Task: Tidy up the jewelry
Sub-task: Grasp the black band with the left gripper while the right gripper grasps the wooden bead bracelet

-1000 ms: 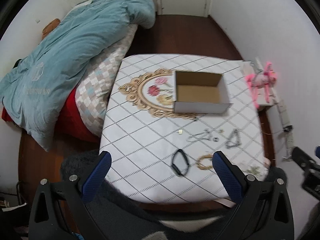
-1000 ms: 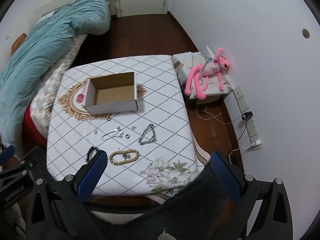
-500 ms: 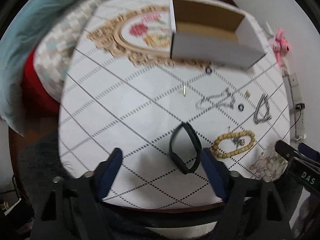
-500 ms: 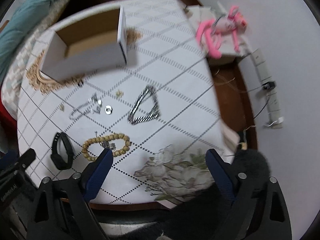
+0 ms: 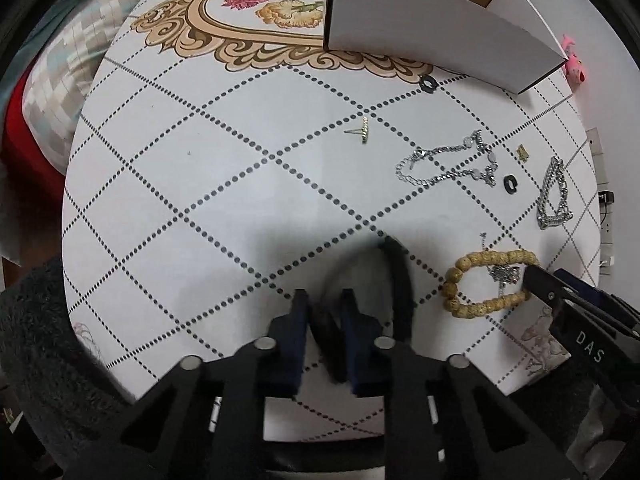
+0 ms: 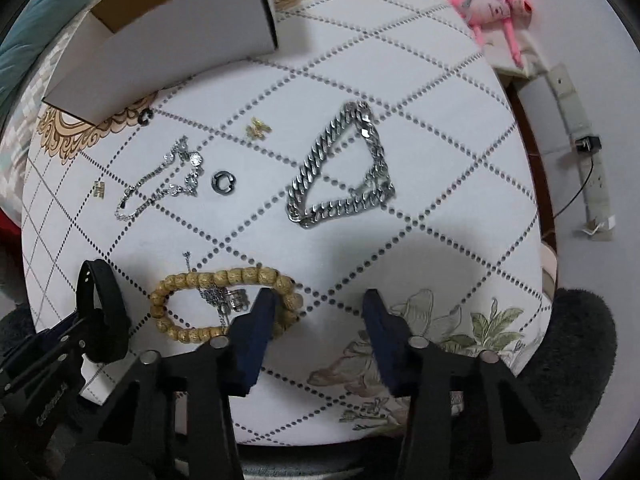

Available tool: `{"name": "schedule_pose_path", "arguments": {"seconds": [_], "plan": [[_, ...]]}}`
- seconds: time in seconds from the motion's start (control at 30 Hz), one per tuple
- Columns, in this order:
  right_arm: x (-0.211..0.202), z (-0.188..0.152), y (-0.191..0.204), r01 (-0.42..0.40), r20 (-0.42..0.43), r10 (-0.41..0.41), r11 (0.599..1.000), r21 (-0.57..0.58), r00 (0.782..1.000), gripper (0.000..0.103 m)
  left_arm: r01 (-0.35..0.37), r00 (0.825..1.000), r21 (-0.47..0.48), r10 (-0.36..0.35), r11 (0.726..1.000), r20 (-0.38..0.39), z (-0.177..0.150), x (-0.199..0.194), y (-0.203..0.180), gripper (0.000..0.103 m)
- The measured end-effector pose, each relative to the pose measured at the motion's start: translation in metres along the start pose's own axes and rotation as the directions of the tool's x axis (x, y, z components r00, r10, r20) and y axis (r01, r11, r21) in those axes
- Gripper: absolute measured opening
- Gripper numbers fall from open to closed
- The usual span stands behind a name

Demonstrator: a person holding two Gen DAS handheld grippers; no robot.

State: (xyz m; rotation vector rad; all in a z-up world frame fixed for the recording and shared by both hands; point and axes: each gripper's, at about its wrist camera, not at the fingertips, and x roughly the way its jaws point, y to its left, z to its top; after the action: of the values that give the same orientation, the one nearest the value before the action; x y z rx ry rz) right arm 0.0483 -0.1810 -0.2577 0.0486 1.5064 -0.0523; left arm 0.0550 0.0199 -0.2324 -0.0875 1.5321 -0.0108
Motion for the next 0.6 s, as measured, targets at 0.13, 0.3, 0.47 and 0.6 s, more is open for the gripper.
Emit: {"name": "schedule_pose_path", "arguments": {"seconds": [0.13, 0.3, 0.47, 0.6], "plan": [[0.000, -0.006, 0.004, 0.007, 0.034, -0.007, 1.000, -0.005, 0.999, 0.031, -0.006, 1.000, 0.020, 0.005, 1.000, 0.022, -0.002, 0.007, 0.002, 0.009], [0.001, -0.005, 0.005, 0.007, 0.043, -0.007, 1.000, -0.011, 0.999, 0.010, -0.014, 1.000, 0.027, 0.013, 1.000, 0.028, 0.004, 0.011, 0.001, 0.009], [-0.003, -0.007, 0.004, 0.002, 0.040, -0.001, 1.000, -0.011, 0.999, 0.010, -0.031, 0.999, 0.040, 0.029, 0.999, 0.038, 0.006, 0.007, -0.013, 0.009], [-0.004, -0.008, 0.005, 0.003, 0.040, -0.002, 1.000, -0.018, 0.999, 0.010, -0.034, 0.998, 0.042, 0.031, 0.999, 0.049, 0.003, 0.009, -0.020, 0.009]]}}
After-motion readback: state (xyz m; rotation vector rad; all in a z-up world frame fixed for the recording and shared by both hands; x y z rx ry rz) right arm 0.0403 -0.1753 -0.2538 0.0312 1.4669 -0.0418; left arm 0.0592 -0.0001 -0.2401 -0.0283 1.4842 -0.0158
